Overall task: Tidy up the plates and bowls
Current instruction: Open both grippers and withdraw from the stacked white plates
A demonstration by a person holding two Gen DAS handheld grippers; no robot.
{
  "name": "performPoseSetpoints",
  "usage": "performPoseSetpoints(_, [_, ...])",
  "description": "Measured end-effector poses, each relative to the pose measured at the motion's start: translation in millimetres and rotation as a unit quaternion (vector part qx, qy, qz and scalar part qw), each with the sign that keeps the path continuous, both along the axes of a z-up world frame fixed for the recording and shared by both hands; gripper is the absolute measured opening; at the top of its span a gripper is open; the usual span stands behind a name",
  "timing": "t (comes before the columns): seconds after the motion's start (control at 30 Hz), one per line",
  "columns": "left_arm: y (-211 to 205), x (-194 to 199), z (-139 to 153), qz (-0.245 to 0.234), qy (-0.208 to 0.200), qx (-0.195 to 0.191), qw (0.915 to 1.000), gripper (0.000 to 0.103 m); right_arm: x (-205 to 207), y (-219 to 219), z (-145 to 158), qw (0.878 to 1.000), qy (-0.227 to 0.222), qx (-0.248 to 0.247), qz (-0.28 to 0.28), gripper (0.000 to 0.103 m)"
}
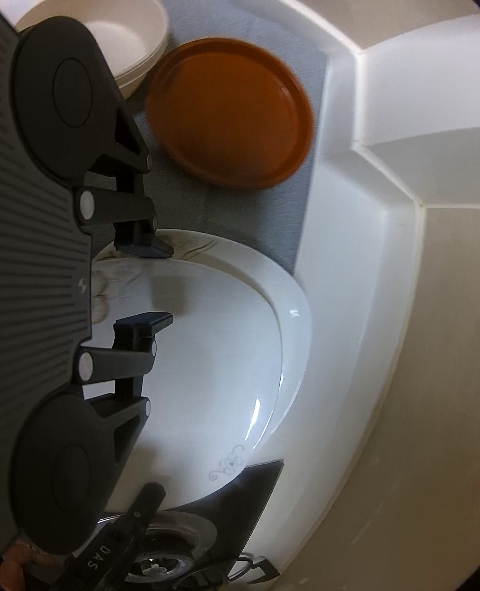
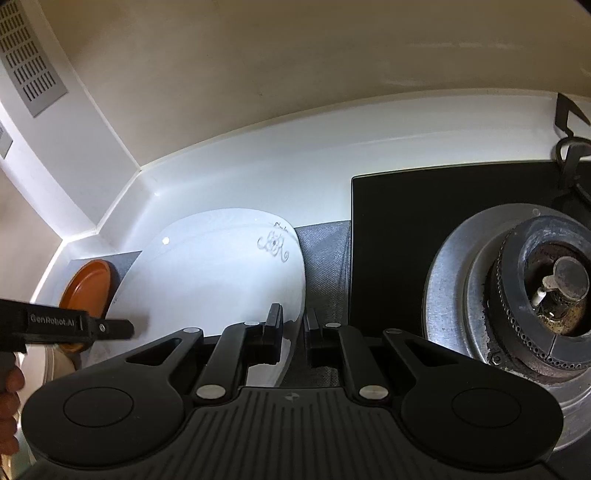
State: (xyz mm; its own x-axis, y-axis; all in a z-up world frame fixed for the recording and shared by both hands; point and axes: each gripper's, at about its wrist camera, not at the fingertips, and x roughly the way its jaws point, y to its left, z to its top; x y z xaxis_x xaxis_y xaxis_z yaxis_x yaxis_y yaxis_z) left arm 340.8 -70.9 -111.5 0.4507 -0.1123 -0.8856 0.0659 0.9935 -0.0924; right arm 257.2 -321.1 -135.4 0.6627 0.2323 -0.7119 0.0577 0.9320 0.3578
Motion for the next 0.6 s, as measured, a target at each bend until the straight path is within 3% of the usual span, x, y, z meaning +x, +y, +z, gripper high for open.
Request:
performPoseSetpoints(0.23, [4.9, 4.1, 5.8, 0.007, -0.01, 0.007, 0.9999, 0.04, 3.6, 7.6, -3.2, 1.0, 0.005, -0.006, 0.003, 0.013])
performPoseSetpoints(0.33, [6.5, 2.9, 9.9, 0.012, -0.018, 0.01, 0.9997, 0.06, 6.0, 15.1, -6.1, 1.0, 0.007, -0.011, 0.004, 0.016])
performPoseSetpoints(0.4, [6.7, -0.1, 13.9, 0.016, -0.032, 0.018, 0.9992, 0.082, 6.0, 21.7, -5.7, 1.0, 0.002, -0.027, 0.006, 0.02])
performPoseSetpoints(0.6, [2.0, -7.4, 27.9, 0.021, -0.068, 0.032, 0.997, 0.096, 1.7, 24.3, -0.2, 1.0, -0.004, -0.031, 0.005, 0.027])
